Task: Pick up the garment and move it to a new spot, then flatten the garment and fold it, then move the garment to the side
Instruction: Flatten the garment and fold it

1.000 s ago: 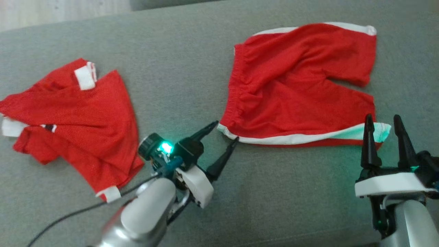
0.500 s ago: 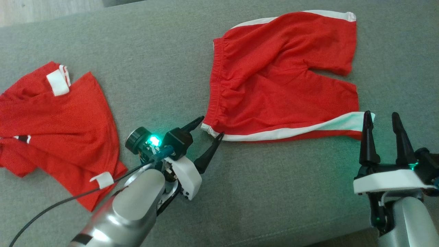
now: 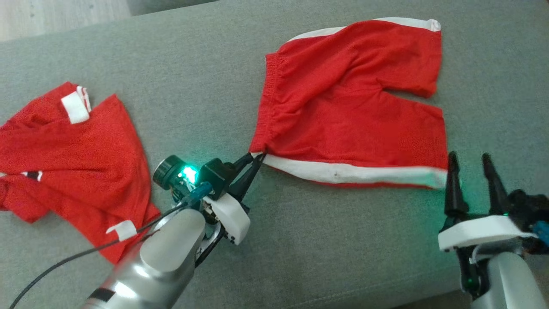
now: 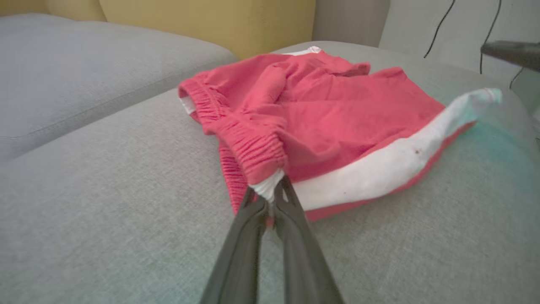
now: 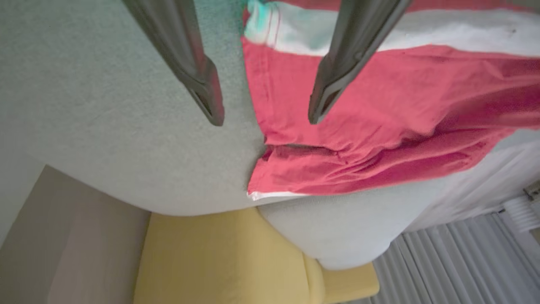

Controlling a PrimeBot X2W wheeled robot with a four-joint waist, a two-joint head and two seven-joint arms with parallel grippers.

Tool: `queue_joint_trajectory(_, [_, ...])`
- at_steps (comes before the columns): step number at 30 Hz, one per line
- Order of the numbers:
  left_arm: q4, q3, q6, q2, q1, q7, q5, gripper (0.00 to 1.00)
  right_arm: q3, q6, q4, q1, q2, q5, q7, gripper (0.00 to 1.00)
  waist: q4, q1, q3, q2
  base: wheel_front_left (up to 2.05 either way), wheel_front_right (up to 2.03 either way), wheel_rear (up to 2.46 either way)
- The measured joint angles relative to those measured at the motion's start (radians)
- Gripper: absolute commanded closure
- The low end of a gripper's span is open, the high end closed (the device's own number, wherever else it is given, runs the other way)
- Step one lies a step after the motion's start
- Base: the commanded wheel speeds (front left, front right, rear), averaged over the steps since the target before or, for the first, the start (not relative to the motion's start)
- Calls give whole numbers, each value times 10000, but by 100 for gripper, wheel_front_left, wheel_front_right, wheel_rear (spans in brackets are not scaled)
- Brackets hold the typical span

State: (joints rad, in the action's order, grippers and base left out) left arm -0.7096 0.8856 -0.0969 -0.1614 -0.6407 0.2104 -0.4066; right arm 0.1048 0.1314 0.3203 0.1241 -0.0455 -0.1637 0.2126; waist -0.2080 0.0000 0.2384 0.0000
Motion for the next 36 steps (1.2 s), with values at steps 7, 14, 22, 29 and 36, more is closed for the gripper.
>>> queue_joint_trajectory(7, [242,-23,178,65,28,123,2,100,341,0,460,-2,6,343,-1103,0,208,-1,-24,0,0,0,0])
queue_joint_trajectory(14, [408,63,265,100,38,199,4,100,132,0,677,-64,6,286,-2090,0,331,1,76,0,0,0,0])
queue_joint_trajectory(22, [476,155,272,111,41,201,2,100,-305,0,644,-479,8,142,-2964,0,282,0,18,0,0,0,0])
queue_joint_trajectory(29, [477,186,301,167,101,215,-86,100,-234,0,418,-669,8,270,-3672,0,251,0,-155,0,0,0,0])
queue_joint_trajectory(36, [472,213,355,228,155,295,-163,100,-236,0,165,-990,8,270,-3952,20,237,0,-252,0,0,0,0])
